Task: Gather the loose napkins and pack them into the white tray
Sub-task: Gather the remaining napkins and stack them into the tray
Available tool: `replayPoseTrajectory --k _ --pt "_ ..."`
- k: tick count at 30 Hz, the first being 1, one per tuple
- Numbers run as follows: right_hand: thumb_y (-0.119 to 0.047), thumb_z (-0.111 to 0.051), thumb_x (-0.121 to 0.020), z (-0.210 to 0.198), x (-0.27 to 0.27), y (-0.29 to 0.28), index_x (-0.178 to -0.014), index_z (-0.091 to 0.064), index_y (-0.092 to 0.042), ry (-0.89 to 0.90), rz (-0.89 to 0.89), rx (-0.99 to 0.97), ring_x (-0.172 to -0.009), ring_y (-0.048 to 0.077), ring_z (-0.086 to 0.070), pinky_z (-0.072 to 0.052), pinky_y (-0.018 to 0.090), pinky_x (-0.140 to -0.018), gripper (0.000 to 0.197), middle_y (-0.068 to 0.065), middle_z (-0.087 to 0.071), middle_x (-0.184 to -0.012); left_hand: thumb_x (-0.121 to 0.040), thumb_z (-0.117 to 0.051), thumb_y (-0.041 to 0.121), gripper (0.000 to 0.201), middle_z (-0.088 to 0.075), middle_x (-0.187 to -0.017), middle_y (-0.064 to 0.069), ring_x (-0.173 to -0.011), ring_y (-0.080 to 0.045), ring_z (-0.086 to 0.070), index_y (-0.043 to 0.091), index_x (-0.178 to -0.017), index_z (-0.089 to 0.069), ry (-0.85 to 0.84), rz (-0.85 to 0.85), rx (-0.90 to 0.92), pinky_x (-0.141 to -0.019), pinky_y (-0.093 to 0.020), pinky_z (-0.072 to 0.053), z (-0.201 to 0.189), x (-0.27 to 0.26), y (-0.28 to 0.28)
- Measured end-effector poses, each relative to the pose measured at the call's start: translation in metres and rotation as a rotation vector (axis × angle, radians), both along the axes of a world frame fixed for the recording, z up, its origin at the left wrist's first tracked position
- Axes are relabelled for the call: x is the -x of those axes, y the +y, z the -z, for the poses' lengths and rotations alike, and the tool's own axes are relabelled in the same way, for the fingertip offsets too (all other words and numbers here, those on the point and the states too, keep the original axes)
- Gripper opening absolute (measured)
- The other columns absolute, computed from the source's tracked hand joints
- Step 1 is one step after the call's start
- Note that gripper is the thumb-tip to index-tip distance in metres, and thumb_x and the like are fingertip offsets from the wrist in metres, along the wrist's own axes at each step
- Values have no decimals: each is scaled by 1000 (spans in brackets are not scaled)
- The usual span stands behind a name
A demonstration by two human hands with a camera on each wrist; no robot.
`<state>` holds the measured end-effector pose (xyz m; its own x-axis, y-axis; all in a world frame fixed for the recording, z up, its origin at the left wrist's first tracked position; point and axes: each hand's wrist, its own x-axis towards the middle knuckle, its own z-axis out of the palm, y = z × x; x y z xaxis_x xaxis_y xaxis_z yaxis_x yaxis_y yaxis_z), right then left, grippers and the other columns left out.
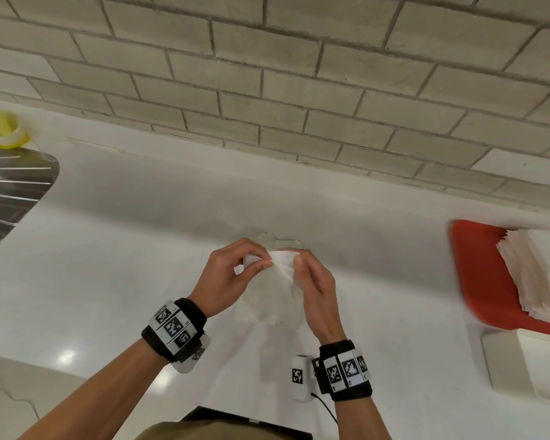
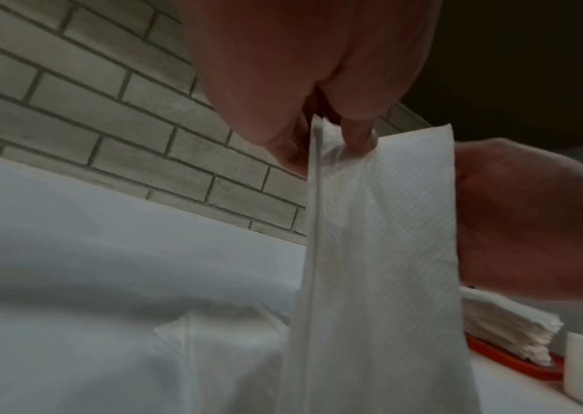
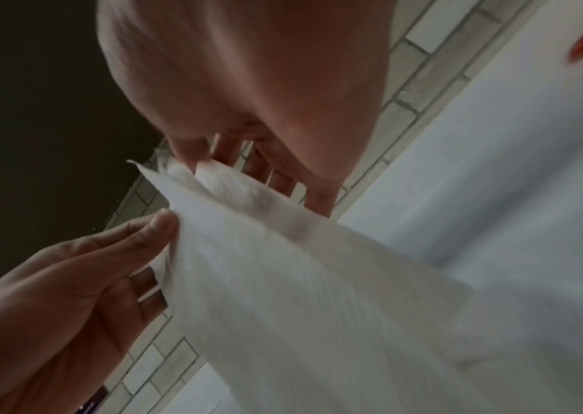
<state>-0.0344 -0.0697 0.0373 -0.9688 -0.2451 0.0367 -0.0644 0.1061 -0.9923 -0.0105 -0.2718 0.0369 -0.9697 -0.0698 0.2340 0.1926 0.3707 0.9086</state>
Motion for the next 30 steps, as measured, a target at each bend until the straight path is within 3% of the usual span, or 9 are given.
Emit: replayPoseTrajectory --k 2,5,7,11,16,19,23,26,30 --pt "-39 -65 -108 -1 -8 -3 -132 -67 -31 -91 -82 11 -102 11 -74 -59 29 -85 26 -9 -78 -114 -98 -77 18 3 -75 -99 3 -88 -26 -71 17 -97 -74 -55 -82 -123 -77 -43 -57 -3 0 5" --pt "-33 -75 -102 17 -16 -1 -125 -67 -42 -143 -103 -189 -103 -1 -75 -58 24 -85 26 -22 -78 -114 -106 -66 18 2 -74 -104 4 -96 -18 -71 19 -108 -67 -79 -199 -228 -79 -36 -57 -5 6 12" --pt "-24 -74 -103 29 -13 12 -123 -72 -33 -199 41 -124 -105 2 -76 -60 29 -89 22 -20 -80 -115 -111 -55 17 10 -72 -107 -1 -98 -18 -73 17 -120 -60 -136 -207 -270 -83 -34 -62 6 13 13" --pt "-13 -68 -106 40 9 66 -140 -67 -15 -332 315 206 -119 21 -75 -58 40 -102 34 2 -79 -129 -102 -68 28 32 -64 -118 -3 -106 -24 -66 14 -128 -56 -336 -239 163 -95 -47 -58 57 30 7" --pt "-32 -73 -103 77 35 129 -128 -70 -15 -352 331 -446 -116 32 -72 -54 40 -95 30 3 -78 -117 -79 -83 64 110 -34 -148 -12 -135 -33 -36 7 -156 -31 -642 -168 643 -110 -45 -41 95 39 19" --pt "-28 -78 -98 93 35 131 -140 -54 -3 -384 352 -838 -124 47 -60 -49 47 -98 54 23 -64 -132 -77 -90 55 114 -36 -144 -15 -132 -34 -37 4 -157 -28 -650 -190 586 -109 -44 -43 99 43 25" --pt "-35 -79 -86 87 31 97 -138 -53 -6 35 591 -1059 -116 46 -51 -50 57 -94 66 25 -51 -133 -75 -97 32 115 -35 -142 -19 -131 -38 -45 5 -159 -23 -657 -222 379 -112 -44 -44 96 44 27" --pt "-57 -72 -94 86 43 45 -133 -57 -9 -44 400 -889 -117 44 -57 -53 51 -95 64 20 -58 -129 -74 -98 22 115 -38 -142 -15 -121 -36 -56 14 -161 -22 -615 -235 305 -106 -42 -48 91 43 30" --pt "-74 -76 -82 101 49 -5 -146 -48 -12 -109 182 -1136 -123 40 -52 -49 53 -95 93 17 -52 -139 -78 -94 12 97 -56 -121 -10 -96 -23 -58 22 -155 -36 -490 -300 215 -94 -37 -53 88 39 22"
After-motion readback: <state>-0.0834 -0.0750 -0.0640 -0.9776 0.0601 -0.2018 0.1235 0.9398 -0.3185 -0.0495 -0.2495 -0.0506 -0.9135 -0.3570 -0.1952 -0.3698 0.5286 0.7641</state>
